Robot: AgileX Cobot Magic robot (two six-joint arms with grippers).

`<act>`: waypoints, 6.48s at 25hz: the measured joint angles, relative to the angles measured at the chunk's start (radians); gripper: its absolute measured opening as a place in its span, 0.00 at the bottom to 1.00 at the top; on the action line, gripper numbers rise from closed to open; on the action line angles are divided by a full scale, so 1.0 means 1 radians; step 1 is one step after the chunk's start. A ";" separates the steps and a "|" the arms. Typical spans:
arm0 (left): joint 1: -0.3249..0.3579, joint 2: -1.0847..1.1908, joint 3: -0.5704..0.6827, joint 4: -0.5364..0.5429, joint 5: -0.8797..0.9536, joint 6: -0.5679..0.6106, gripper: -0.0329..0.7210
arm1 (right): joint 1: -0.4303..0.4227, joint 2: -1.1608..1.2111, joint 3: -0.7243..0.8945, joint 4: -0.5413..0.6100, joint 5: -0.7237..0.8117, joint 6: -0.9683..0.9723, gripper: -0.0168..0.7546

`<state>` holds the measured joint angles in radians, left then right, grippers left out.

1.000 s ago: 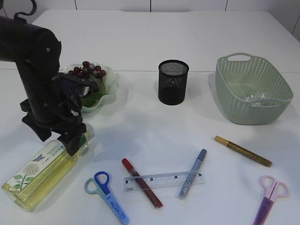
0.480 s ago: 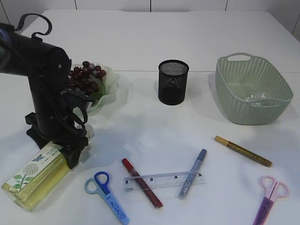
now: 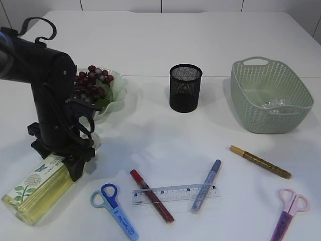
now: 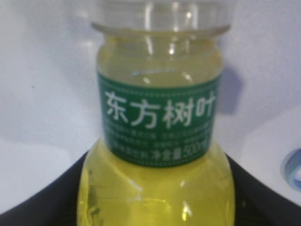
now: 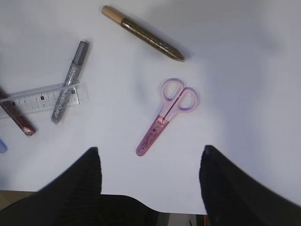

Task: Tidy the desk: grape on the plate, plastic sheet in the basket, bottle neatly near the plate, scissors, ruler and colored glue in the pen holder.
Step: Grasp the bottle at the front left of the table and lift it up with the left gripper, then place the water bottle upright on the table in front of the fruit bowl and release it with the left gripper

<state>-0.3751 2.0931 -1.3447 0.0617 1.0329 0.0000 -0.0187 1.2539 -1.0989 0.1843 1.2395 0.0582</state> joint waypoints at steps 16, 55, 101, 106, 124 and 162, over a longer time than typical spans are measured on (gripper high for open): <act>0.139 0.002 -0.005 -0.199 0.046 0.023 0.65 | 0.000 0.000 0.000 0.000 0.000 -0.002 0.69; 0.141 -0.417 0.185 -0.089 -0.269 -0.228 0.64 | 0.000 0.000 0.000 0.000 0.000 -0.002 0.69; 0.143 -0.460 0.921 -0.186 -2.092 -0.089 0.64 | 0.000 0.000 0.000 -0.045 0.000 -0.058 0.69; 0.143 -0.436 0.921 -0.180 -2.100 -0.089 0.64 | 0.000 0.000 0.000 -0.045 0.000 -0.064 0.69; 0.143 -0.180 0.810 -0.090 -2.107 -0.087 0.64 | 0.000 0.000 0.000 -0.045 0.000 -0.066 0.69; 0.143 -0.316 0.792 -0.042 -2.169 -0.086 0.83 | 0.000 0.000 0.000 -0.045 0.000 -0.070 0.69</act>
<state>-0.2324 1.7771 -0.5527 0.0201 -1.1366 -0.0859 -0.0187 1.2539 -1.0989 0.1388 1.2395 -0.0114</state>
